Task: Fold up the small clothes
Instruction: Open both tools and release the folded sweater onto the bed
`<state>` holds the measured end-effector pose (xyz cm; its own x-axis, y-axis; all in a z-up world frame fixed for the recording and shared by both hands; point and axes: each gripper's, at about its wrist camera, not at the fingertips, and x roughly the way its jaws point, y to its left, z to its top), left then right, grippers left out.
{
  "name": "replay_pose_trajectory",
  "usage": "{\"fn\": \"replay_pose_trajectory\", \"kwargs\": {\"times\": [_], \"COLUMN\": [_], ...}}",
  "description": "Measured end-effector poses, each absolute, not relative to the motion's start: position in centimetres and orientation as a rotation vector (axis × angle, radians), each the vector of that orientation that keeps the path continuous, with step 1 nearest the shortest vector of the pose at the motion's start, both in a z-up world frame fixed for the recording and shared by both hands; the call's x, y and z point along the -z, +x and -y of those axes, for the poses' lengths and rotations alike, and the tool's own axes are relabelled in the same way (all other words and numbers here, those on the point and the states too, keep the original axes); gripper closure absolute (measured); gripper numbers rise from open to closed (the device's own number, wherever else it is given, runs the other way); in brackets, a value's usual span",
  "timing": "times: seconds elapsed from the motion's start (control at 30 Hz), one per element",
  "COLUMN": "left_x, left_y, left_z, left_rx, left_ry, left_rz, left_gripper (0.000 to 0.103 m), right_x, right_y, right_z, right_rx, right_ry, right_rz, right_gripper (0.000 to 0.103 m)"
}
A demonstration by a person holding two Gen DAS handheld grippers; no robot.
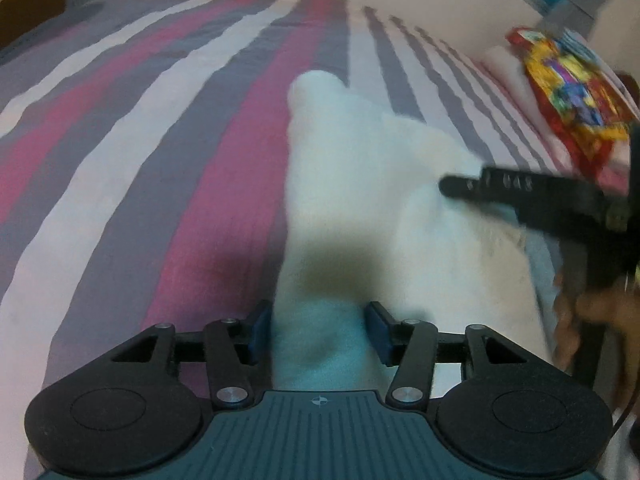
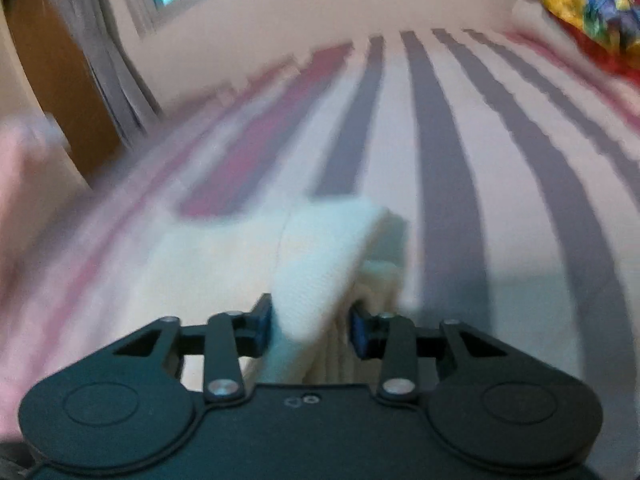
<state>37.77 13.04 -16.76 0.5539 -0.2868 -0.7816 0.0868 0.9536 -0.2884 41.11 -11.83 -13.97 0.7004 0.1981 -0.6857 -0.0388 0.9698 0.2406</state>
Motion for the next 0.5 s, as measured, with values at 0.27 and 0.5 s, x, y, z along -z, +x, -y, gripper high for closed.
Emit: {"fn": "replay_pose_trajectory", "kwargs": {"times": [0.27,0.5], "left_x": [14.5,17.5], "left_y": [42.0,45.6], "left_z": [-12.4,-11.2], "left_rx": [0.16,0.099], "left_ry": [-0.254,-0.305], "left_rz": [-0.878,-0.937], "left_gripper": [0.051,0.025], "right_x": [10.6,13.5], "right_y": [38.5,38.8], "right_z": [12.3,11.0], "right_rx": [-0.116,-0.096], "right_ry": [0.207,0.015], "right_rz": [-0.693,-0.808], "right_gripper": [0.057,0.062]}}
